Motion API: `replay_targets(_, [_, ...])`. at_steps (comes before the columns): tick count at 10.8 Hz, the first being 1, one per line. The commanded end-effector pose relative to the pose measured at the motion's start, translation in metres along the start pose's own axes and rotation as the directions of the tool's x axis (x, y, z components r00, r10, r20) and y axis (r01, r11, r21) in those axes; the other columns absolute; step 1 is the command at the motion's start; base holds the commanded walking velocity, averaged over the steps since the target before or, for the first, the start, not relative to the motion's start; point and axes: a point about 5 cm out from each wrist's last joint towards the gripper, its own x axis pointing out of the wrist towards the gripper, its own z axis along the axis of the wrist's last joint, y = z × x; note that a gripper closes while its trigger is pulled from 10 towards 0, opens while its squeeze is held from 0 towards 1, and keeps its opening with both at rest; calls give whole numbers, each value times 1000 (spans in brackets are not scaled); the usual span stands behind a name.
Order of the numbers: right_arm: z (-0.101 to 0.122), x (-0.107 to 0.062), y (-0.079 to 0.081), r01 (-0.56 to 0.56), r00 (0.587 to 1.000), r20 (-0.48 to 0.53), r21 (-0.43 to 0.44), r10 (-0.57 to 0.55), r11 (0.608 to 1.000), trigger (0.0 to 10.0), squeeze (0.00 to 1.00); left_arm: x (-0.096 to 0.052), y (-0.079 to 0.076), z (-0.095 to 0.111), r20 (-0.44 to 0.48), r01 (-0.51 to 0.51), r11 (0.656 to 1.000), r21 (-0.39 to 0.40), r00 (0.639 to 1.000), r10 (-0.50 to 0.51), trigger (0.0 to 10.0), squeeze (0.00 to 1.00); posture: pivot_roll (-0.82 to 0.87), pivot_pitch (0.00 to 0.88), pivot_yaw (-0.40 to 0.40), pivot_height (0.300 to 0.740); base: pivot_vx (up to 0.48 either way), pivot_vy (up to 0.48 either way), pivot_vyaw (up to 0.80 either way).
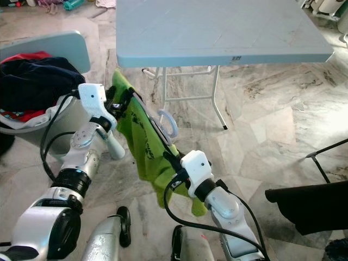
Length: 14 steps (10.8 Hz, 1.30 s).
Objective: Hang hanger
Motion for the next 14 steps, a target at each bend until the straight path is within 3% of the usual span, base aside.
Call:
replay_targets(1, [6,-6,-2,-5,1000,28,-10,6,1000,10000,0,-2,14,2,3,-54,999,4,999,54,0,0,-53,226,-77,740,0,0,0])
replay_targets(3, [0,-13,-7,10,1000,0,-21,-10,1000,10000,0,-8,30,2,-2,-105,994,15,994,105,0,0,-53,227,-78,740,0,0,0])
replay_targets(4, [2,-9,-8,25,1000,10,-34,-25,999,10000,0,-6,23,1,-4,-84,996,-11,996,84,0,0,-52,225,-80,740,0,0,0])
replay_targets(5, [9,1,-9,71,997,45,-49,-69,996,10000,0,-2,-3,-4,-15,40,997,-66,999,-41,10000,0,-51,223,-81,740,0,0,0])
replay_targets(6, [14,9,-11,101,993,67,-49,-98,994,10000,0,-2,-24,-7,-11,148,981,-128,988,-151,10000,0,-50,223,-82,740,0,0,0])
replay_targets(7, [15,16,-12,136,988,76,-46,-132,990,10000,0,-3,-39,-7,4,221,963,-152,975,-223,10000,1000,-51,223,-81,740,0,0,0])
replay_targets(11, [0,25,-6,158,987,31,-68,-156,985,10000,0,-4,-51,3,41,265,914,-308,963,-265,10000,1000,-47,226,-79,740,0,0,0])
replay_targets(12, [-6,26,-8,177,984,14,-91,-176,980,10000,0,-4,-52,7,56,287,894,-344,957,-286,10000,1000,-47,226,-79,740,0,0,0])
replay_targets(14, [-15,31,-22,276,958,-35,-160,-285,948,10000,0,-10,-55,4,20,319,885,-339,943,-332,10000,1000,-43,229,-79,740,0,0,0])
